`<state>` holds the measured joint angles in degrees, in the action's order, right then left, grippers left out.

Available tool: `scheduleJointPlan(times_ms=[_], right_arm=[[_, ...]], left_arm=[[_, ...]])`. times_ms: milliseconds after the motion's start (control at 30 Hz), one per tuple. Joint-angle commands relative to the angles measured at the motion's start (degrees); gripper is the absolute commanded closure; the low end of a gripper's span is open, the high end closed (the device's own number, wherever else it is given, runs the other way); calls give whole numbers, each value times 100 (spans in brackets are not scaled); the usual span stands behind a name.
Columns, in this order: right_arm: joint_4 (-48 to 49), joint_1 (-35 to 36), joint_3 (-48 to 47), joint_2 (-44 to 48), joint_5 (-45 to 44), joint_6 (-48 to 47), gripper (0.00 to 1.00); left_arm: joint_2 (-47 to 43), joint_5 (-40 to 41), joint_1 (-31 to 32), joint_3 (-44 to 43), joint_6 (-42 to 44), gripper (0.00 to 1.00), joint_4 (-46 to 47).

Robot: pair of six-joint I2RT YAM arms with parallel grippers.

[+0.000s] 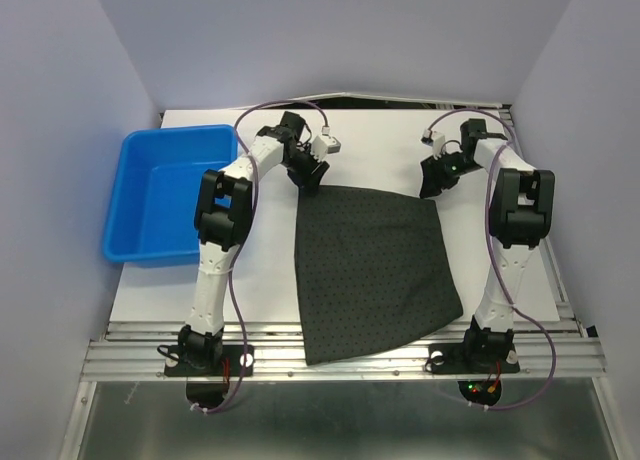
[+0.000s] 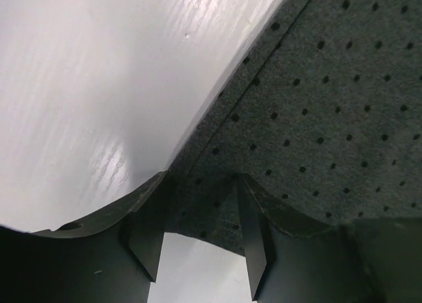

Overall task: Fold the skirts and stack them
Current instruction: Flatten the skirt out, then fold the skirt

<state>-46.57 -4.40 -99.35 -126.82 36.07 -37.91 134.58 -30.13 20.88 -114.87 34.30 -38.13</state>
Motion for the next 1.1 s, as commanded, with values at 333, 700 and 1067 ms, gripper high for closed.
scheduleJointPlan(times_ms=[333,700,1067], right_arm=[[-819,168,-110,-316,-233,-770,53],[-2249,63,-1788,-948,584,-401,42],[-2313,62,-1588,-1195,225,-832,57]], left_arm=[[68,429,-40,-123,375,52,-204],[6,306,-155,-246,375,51,-204],[129,244,-225,-457,410,51,-326]])
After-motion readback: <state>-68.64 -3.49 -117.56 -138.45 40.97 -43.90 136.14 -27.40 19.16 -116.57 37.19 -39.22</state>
